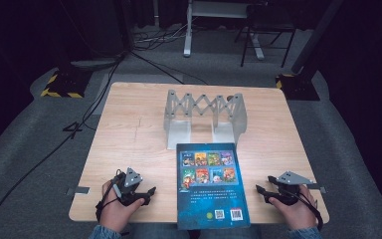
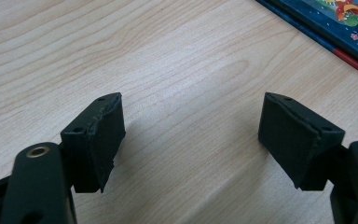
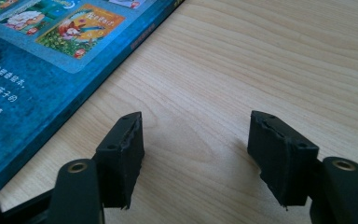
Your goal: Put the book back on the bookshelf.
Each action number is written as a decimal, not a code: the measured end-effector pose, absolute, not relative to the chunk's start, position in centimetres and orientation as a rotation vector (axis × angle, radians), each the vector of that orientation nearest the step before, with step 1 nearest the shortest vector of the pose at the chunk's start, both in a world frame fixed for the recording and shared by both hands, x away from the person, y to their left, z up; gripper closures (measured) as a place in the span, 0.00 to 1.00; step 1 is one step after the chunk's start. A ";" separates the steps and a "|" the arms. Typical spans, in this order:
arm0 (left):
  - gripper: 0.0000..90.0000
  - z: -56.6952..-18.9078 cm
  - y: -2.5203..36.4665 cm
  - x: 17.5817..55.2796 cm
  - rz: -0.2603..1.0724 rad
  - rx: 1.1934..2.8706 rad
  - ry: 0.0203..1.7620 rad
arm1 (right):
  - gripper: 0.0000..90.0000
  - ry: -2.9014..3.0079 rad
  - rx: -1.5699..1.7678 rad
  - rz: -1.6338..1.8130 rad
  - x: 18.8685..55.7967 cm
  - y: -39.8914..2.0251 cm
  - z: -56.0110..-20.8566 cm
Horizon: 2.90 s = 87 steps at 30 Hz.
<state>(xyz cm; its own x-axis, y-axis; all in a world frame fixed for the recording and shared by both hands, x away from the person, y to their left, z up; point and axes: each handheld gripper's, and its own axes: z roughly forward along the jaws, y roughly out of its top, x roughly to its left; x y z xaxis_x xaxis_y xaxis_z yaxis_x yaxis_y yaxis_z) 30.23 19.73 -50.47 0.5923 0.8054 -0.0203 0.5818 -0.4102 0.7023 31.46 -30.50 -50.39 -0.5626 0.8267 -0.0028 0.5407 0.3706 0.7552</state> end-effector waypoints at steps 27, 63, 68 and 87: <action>0.33 -49.8 16.7 30.3 0.321 2.151 1.017 | 0.43 2.269 1.709 1.442 32.2 -28.1 -47.2; 0.32 -50.1 15.0 30.2 0.340 2.218 0.945 | 0.38 2.376 1.818 1.384 34.1 -23.2 -49.3; 0.32 -50.1 15.0 30.2 0.343 2.224 0.942 | 0.39 2.369 1.846 1.394 34.3 -23.2 -49.3; 0.32 -50.0 14.9 30.2 0.345 2.238 0.947 | 0.37 2.263 2.004 1.410 34.8 -22.9 -49.3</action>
